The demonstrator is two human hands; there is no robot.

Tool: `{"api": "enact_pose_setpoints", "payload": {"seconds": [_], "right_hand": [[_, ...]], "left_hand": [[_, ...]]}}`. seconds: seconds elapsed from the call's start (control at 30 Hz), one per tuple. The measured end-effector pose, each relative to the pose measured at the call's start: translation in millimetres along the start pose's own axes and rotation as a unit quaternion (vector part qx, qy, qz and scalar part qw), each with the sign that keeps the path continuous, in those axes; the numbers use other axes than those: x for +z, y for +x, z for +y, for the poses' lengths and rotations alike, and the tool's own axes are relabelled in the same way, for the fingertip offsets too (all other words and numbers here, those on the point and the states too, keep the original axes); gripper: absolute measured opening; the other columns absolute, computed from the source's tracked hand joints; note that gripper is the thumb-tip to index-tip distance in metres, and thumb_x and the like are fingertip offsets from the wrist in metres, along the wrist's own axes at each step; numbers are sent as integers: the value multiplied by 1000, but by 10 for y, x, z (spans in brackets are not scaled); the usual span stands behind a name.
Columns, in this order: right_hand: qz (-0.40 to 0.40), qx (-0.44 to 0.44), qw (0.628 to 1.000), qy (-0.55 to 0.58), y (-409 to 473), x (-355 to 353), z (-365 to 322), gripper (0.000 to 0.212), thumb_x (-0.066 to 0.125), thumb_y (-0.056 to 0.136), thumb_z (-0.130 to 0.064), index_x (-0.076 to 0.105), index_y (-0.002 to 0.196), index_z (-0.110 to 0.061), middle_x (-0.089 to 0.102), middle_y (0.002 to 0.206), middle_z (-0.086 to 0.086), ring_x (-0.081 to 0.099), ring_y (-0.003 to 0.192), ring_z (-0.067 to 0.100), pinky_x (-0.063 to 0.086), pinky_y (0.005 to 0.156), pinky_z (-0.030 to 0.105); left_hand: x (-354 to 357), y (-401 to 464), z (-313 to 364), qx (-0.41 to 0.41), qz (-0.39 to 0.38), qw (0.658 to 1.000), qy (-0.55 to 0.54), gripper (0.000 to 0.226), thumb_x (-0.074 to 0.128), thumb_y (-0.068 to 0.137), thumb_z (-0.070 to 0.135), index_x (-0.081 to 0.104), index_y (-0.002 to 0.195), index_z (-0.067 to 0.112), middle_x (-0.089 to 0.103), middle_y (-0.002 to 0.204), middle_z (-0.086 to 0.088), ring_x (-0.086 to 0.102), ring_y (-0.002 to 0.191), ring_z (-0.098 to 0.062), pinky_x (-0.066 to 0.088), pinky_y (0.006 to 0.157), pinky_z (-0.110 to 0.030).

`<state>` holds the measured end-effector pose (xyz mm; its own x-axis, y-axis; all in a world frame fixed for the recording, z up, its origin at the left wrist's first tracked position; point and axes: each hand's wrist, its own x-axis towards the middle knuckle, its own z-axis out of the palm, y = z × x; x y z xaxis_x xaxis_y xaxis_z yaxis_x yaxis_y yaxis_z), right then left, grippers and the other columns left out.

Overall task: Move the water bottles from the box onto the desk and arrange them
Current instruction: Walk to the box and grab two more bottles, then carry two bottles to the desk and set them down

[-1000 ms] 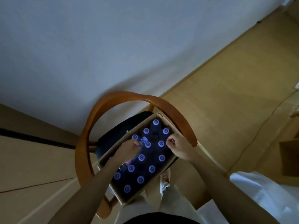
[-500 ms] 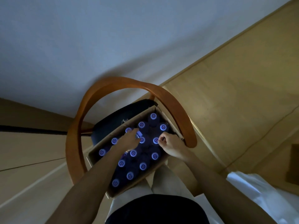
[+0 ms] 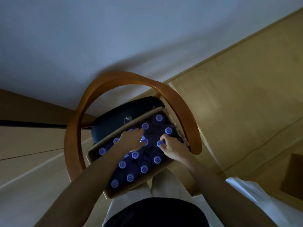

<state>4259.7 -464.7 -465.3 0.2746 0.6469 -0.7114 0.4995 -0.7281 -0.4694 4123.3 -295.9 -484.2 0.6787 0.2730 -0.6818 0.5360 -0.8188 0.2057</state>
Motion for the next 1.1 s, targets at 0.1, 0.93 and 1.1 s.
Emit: {"api": "enact_pose_setpoints", "payload": {"seconds": [0.1, 0.93, 1.1], "right_hand": [[-25, -5, 999, -46, 69, 69, -31, 39, 51, 97, -34, 42, 134, -24, 55, 125, 9, 57, 111, 31, 49, 86, 42], [77, -14, 988, -132, -37, 217, -166, 15, 58, 92, -32, 45, 99, -30, 64, 97, -1, 65, 89, 23, 51, 73, 37], [134, -55, 981, -126, -274, 76, -261, 16, 61, 86, -37, 45, 91, -35, 53, 82, -12, 61, 82, 14, 49, 73, 30]], "left_hand": [[-61, -98, 19, -4, 27, 999, 35, 55, 51, 91, 54, 40, 130, 17, 51, 129, -5, 62, 101, -34, 44, 71, -40], [-369, -1146, -421, -28, 146, 988, 33, 40, 45, 89, 51, 50, 110, 18, 67, 102, -1, 64, 84, -26, 39, 64, -33], [-383, -1475, -652, -25, 160, 987, 12, 35, 44, 92, 54, 45, 104, 21, 45, 67, 7, 50, 59, -15, 43, 56, -32]]}}
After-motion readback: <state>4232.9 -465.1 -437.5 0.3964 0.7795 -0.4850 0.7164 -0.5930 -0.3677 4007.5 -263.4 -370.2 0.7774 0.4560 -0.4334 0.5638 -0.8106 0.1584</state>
